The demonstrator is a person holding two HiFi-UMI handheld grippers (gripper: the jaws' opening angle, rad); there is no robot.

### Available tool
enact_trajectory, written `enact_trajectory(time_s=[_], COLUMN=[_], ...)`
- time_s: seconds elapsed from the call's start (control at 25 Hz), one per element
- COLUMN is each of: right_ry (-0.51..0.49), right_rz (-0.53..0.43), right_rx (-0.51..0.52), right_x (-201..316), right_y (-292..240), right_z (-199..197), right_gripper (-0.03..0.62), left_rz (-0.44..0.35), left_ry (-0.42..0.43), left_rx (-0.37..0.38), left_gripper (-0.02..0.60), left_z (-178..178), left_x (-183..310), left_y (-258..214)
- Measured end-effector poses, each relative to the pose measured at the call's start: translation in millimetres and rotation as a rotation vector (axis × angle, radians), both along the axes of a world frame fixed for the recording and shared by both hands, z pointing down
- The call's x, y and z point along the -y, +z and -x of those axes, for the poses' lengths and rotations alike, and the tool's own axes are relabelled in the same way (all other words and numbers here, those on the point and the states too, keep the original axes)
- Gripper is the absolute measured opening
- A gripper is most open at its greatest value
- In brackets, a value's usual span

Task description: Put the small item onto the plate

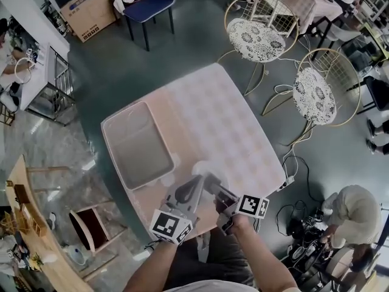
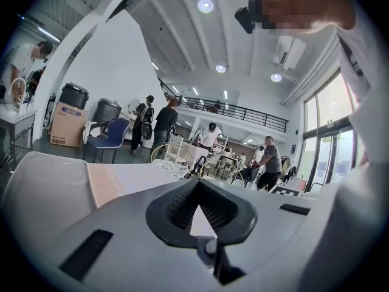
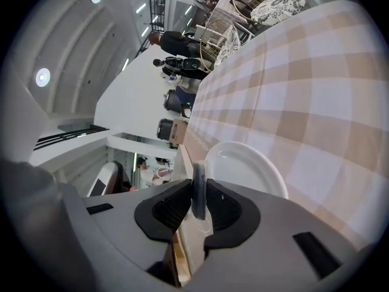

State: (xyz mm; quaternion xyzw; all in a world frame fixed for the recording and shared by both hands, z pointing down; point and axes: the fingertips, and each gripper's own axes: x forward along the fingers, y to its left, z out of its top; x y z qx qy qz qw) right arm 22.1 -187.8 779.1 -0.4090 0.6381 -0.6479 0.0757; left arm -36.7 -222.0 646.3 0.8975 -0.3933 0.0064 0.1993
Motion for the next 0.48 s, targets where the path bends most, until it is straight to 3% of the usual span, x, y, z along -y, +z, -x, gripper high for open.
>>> enact_trajectory(time_s=[0.48], right_ry=[-0.023], right_rz=[0.05], right_rx=[-0.073], right_x=[2], right_y=[15], right_z=[0], right_gripper=[0.099], left_rz=[0.016], left_ry=[-0.005], left_rx=[0.0], left_gripper=[0.003], left_z=[1], left_x=[5], left_y=[7])
